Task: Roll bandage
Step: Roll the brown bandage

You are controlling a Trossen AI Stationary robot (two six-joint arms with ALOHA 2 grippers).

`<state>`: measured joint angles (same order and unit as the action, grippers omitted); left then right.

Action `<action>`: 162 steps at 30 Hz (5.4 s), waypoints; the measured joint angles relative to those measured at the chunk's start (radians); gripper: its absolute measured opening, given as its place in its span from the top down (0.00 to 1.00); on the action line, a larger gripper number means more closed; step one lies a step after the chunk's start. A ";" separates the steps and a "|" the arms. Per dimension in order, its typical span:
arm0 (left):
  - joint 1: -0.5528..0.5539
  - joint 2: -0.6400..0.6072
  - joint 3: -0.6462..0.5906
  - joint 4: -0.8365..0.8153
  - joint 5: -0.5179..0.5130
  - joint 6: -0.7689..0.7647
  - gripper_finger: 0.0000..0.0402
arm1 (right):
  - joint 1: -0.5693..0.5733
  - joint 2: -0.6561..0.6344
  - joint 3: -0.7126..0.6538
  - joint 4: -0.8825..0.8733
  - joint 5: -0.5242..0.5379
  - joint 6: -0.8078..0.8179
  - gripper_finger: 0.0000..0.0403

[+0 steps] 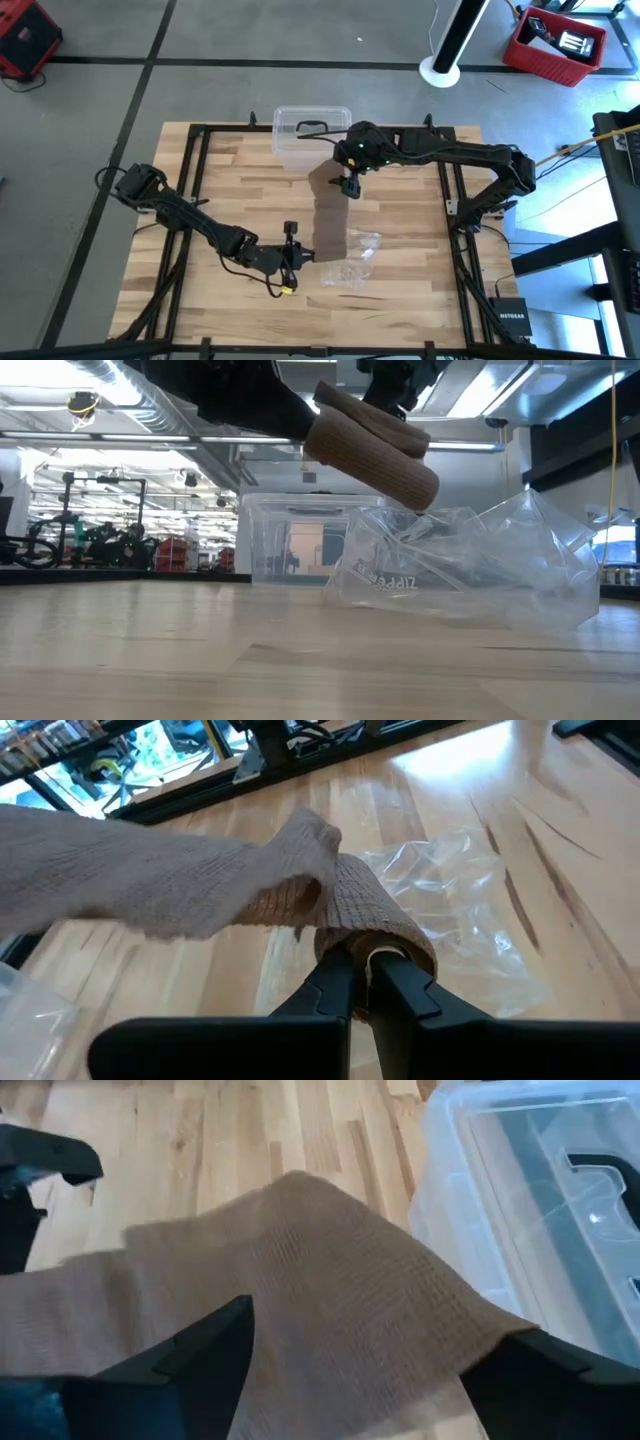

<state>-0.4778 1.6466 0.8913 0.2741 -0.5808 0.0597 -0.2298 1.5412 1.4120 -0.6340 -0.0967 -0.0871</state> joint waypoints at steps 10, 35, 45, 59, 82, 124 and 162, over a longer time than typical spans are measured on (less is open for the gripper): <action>-0.003 0.000 0.000 0.001 0.004 -0.034 0.98 | 0.000 -0.103 0.000 -0.173 -0.028 0.000 0.21; 0.019 -0.001 0.000 0.062 -0.081 -0.241 0.96 | 0.546 -0.390 -0.636 0.336 0.314 0.178 0.21; 0.035 -0.001 0.000 0.060 -0.082 -0.280 0.96 | 0.636 -0.215 -0.757 0.920 0.534 0.035 0.21; 0.035 -0.001 0.000 0.057 -0.082 -0.308 0.96 | 0.636 -0.080 -0.756 1.130 0.474 -0.157 0.25; 0.032 0.003 0.000 0.048 -0.081 -0.309 0.96 | 0.657 -0.098 -0.756 1.187 0.580 -0.238 0.97; 0.032 0.005 0.000 0.052 -0.073 -0.293 0.96 | 0.623 0.053 -0.717 1.290 0.559 -0.291 0.94; 0.094 0.003 0.000 0.070 -0.077 -0.708 0.96 | 0.701 0.046 -0.717 1.211 0.750 -0.436 0.45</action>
<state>-0.3840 1.6501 0.8913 0.3439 -0.6575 -0.6479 0.4713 1.5871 0.6949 0.5773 0.6537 -0.5232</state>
